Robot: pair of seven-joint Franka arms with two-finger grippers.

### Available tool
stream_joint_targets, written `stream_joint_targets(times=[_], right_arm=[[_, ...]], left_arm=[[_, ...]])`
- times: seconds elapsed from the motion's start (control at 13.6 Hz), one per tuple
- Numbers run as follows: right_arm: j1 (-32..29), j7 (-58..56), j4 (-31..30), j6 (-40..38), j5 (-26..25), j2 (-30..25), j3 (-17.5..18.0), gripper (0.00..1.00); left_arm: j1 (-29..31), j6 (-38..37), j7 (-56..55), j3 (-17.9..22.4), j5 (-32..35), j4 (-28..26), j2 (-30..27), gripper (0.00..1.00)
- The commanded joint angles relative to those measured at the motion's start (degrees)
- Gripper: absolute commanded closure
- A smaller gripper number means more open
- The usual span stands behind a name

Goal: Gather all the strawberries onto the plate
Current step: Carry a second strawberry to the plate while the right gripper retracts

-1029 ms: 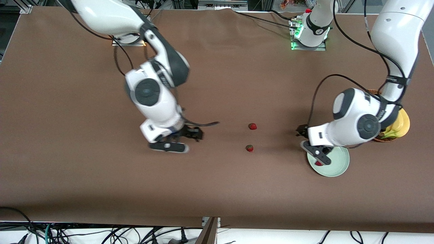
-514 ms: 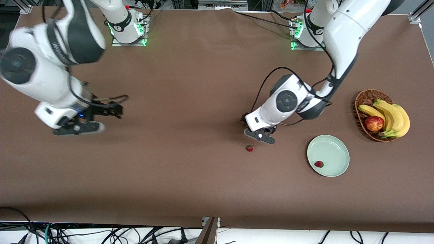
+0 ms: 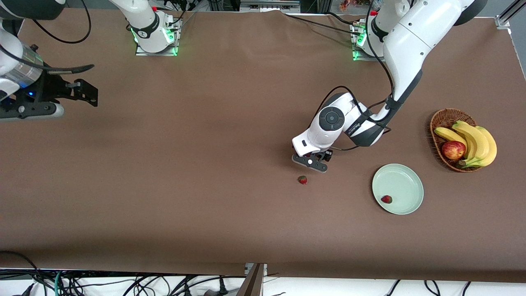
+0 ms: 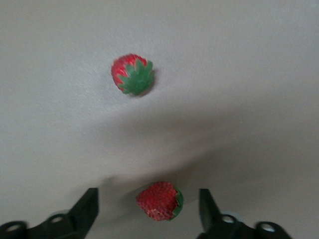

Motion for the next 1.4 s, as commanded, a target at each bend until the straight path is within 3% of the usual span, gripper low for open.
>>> stream_joint_targets(times=[0.0, 0.22, 0.29, 0.51, 0.81, 1.18, 1.25, 1.32], right_arm=[[-0.12, -1.17, -0.76, -0.99, 0.94, -2.12, -5.27, 0.00], [-0.21, -1.17, -0.68, -0.99, 1.12, -2.12, -5.99, 0.00], [-0.21, -1.26, -0.76, -1.35, 1.12, -2.12, -5.99, 0.00], [-0.21, -0.65, -0.15, -2.75, 1.12, -1.68, -5.81, 0.00], [-0.21, 1.46, -0.24, -3.02, 3.31, -1.68, -5.99, 0.00], [-0.21, 1.81, -0.15, -3.89, 3.40, -1.59, -5.64, 0.00], [-0.21, 2.08, -0.15, -3.90, 3.75, -1.50, -5.64, 0.00], [-0.12, 2.60, -0.15, -3.90, 4.45, -1.33, -5.64, 0.00]], left_arm=[[-0.73, 0.52, -0.79, 0.69, 2.50, -0.15, 0.64, 0.50], [-0.65, -0.09, -0.53, 0.60, 2.69, -0.06, 0.29, 0.85], [0.14, -0.71, -0.09, 0.60, 2.69, 0.20, -0.06, 0.92], [4.61, -7.11, 7.26, 0.25, 2.25, 1.26, -4.44, 0.91], [13.74, -12.22, 31.24, 0.51, 2.51, 1.26, -6.48, 0.91], [24.39, -8.90, 46.22, 1.04, 4.78, 1.43, -4.91, 0.87], [24.93, -8.80, 47.19, 1.04, 5.14, 1.96, -4.47, 0.80], [25.11, -8.80, 47.46, 0.95, 5.06, 2.40, -4.11, 0.61]])
